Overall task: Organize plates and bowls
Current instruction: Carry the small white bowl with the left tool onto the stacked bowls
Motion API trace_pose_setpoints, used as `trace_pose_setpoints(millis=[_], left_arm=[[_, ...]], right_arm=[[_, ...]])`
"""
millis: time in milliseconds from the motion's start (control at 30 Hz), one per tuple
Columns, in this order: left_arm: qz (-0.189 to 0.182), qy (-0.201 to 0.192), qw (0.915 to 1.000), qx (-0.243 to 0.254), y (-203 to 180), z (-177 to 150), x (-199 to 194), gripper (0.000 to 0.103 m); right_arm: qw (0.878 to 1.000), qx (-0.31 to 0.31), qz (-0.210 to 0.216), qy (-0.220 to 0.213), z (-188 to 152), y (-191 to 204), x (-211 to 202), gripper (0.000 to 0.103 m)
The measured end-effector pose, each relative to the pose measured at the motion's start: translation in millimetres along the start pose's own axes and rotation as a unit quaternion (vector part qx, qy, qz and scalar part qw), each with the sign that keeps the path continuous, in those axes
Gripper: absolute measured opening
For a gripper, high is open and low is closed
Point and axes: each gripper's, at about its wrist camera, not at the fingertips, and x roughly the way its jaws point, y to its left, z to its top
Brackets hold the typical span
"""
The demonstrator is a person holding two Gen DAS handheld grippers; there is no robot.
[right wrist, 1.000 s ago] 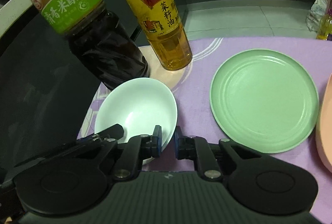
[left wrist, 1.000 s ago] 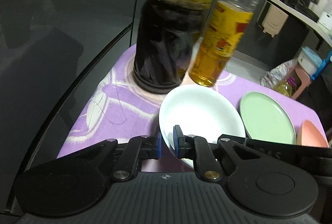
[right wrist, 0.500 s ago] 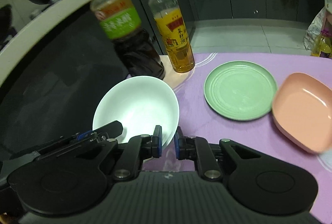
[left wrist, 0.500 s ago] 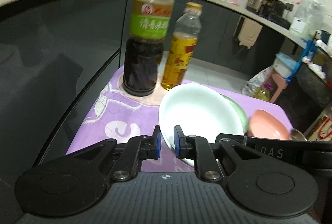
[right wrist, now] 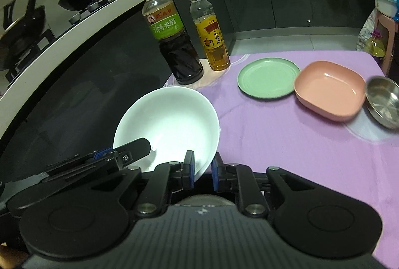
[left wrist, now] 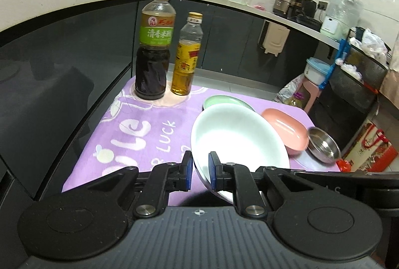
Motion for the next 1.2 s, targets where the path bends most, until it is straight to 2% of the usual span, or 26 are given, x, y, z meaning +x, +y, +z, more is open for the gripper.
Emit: trace_pose_setpoints(millis=[467, 1200], left_arm=[[-0.01, 0.011, 0.9998, 0.015, -13, -33, -30, 0.013], [-0.014, 0.064, 0.9972, 0.036, -20, -60, -19, 0.014]], right_arm=[[1.0, 0.011, 0.004, 0.005, -42, -4, -30, 0.017], [0.999, 0.028, -0.008, 0.043, -71, -18, -28, 0.017]])
